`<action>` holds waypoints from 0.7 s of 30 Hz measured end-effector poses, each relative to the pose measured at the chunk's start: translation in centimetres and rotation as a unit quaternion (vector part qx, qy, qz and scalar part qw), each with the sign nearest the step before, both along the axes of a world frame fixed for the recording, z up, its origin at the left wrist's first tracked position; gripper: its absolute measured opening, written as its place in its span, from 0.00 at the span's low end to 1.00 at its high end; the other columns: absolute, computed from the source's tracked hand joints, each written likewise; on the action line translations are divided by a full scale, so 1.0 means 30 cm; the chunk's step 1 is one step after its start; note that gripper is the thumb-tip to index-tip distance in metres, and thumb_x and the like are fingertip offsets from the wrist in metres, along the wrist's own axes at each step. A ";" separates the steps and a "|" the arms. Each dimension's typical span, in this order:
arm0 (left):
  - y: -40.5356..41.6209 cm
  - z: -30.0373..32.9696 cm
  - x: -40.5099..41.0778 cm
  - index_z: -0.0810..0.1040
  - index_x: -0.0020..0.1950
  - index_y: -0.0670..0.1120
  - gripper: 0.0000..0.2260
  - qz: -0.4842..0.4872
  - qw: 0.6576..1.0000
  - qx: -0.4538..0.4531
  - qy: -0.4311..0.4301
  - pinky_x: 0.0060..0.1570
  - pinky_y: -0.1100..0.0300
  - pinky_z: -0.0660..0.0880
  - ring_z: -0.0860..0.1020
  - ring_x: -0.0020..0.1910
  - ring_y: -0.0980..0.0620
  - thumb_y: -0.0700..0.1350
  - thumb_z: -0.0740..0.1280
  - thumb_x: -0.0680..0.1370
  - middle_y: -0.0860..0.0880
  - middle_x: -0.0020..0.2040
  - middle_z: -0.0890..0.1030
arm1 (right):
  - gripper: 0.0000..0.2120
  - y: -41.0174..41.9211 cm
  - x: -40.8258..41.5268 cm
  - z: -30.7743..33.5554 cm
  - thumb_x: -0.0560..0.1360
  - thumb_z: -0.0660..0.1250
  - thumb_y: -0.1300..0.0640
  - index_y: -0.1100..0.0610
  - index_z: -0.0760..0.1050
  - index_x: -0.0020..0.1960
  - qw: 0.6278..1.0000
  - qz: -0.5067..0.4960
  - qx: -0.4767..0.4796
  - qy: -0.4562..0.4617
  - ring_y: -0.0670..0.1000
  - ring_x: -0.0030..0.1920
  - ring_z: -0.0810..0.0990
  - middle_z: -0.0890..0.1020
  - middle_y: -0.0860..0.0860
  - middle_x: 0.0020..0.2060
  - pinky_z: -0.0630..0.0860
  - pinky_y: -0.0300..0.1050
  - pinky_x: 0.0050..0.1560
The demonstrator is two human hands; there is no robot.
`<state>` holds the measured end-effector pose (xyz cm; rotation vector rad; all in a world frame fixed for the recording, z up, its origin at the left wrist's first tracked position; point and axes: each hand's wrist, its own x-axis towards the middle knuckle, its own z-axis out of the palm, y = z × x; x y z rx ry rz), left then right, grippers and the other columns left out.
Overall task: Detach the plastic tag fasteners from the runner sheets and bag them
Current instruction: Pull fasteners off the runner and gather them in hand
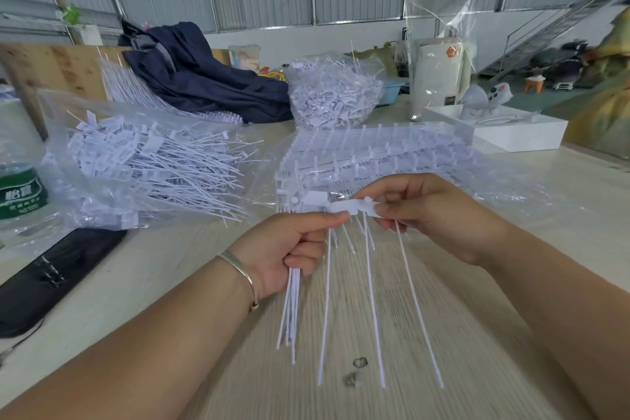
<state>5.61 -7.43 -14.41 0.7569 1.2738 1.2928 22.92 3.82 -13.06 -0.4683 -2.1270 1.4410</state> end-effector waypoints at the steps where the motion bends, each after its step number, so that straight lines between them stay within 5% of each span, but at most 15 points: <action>1: 0.003 -0.002 0.000 0.79 0.29 0.49 0.06 0.007 1.000 -0.005 -0.002 0.17 0.69 0.49 0.54 0.20 0.60 0.45 0.76 0.62 0.55 0.27 0.57 | 0.11 0.002 0.001 0.000 0.77 0.63 0.68 0.62 0.81 0.55 1.000 0.006 -0.007 0.001 0.48 0.34 0.73 0.76 0.56 0.34 0.67 0.39 0.36; 7: 0.003 0.002 -0.013 0.75 0.38 0.48 0.07 0.043 0.999 0.012 -0.025 0.16 0.70 0.50 0.55 0.19 0.60 0.42 0.73 0.67 0.55 0.26 0.58 | 0.08 0.016 0.003 -0.006 0.77 0.65 0.66 0.60 0.82 0.51 0.999 -0.015 -0.016 -0.029 0.46 0.32 0.74 0.78 0.52 0.31 0.70 0.38 0.37; 9: -0.003 0.010 -0.018 0.76 0.36 0.47 0.06 0.045 0.997 0.030 -0.049 0.16 0.70 0.50 0.55 0.19 0.60 0.41 0.73 0.68 0.55 0.26 0.58 | 0.03 0.023 0.003 -0.007 0.75 0.69 0.61 0.59 0.82 0.44 0.998 -0.052 -0.002 -0.043 0.47 0.31 0.73 0.78 0.51 0.30 0.70 0.43 0.40; 13: -0.011 0.021 0.001 0.77 0.27 0.49 0.10 0.004 0.994 0.064 -0.091 0.15 0.70 0.51 0.56 0.18 0.60 0.42 0.72 0.68 0.56 0.25 0.58 | 0.10 0.010 -0.002 -0.010 0.70 0.70 0.50 0.57 0.79 0.40 0.999 -0.015 -0.028 -0.002 0.48 0.35 0.73 0.78 0.51 0.33 0.71 0.43 0.42; 18: -0.008 0.009 0.066 0.77 0.33 0.48 0.07 -0.070 0.987 0.073 -0.128 0.16 0.70 0.51 0.57 0.18 0.60 0.46 0.70 0.70 0.55 0.24 0.59 | 0.22 -0.019 -0.036 -0.027 0.72 0.69 0.50 0.69 0.75 0.54 0.988 0.084 -0.114 0.059 0.50 0.38 0.72 0.76 0.53 0.38 0.73 0.39 0.41; 21: -0.005 0.007 0.063 0.74 0.38 0.48 0.05 -0.063 0.986 0.064 -0.143 0.16 0.70 0.50 0.57 0.18 0.60 0.45 0.70 0.69 0.55 0.25 0.59 | 0.23 -0.025 -0.038 -0.019 0.70 0.68 0.49 0.69 0.75 0.52 0.992 0.061 -0.101 0.051 0.49 0.35 0.70 0.73 0.55 0.36 0.71 0.38 0.38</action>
